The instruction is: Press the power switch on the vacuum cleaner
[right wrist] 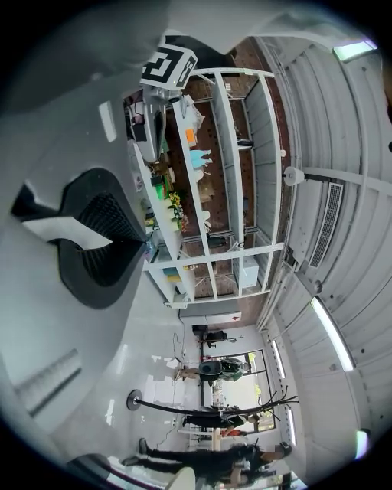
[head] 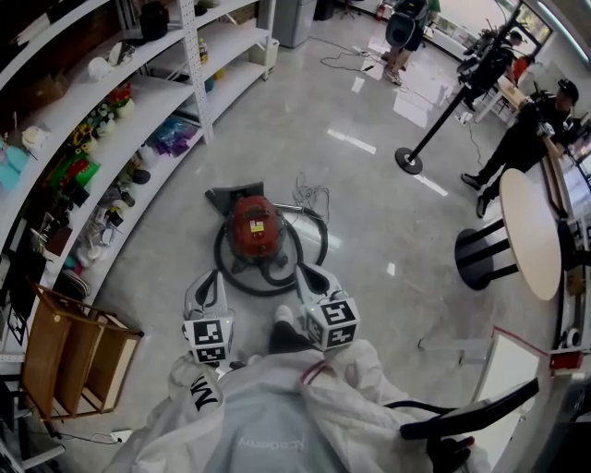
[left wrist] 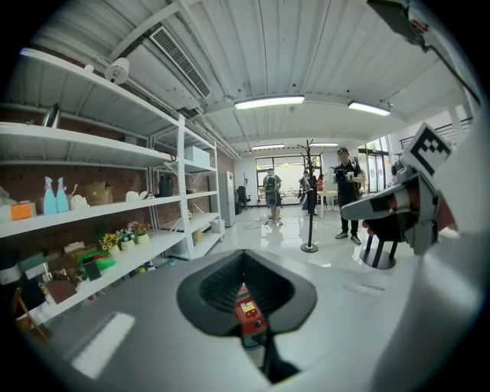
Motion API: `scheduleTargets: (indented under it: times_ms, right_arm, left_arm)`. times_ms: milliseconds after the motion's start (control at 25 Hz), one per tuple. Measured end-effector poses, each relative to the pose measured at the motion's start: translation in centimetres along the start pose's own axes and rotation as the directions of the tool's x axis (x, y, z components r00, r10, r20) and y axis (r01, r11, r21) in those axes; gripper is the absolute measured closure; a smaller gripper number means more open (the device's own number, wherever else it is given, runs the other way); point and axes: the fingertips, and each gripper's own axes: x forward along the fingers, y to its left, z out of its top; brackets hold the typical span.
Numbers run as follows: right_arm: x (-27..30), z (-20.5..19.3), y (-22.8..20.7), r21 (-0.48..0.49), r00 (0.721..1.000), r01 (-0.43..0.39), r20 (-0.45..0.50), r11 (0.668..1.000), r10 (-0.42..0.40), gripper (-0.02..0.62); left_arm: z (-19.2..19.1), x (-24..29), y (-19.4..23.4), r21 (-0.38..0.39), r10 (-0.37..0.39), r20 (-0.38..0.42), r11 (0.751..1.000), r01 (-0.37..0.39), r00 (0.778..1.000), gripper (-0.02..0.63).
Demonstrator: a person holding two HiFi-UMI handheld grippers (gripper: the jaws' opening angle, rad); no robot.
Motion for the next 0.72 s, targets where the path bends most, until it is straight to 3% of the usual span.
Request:
scheduleTargets:
  times_ms: [320, 720]
  right_arm:
    - [-3.8, -3.0, 4.2, 0.003, 1.0, 0.031, 0.001, 1.0, -0.031, 0.595]
    - [-7.2, -3.7, 6.1, 0.002, 0.998, 0.066, 0.005, 0.998, -0.066, 0.595]
  left_arm:
    - [-3.5, -5.6, -0.7, -0.005, -0.045, -0.028, 0.999, 0.045, 0.999, 0.606]
    - [-3.1, -8.2, -1.6, 0.004, -0.089, 0.003, 0.996, 0.089, 0.996, 0.606]
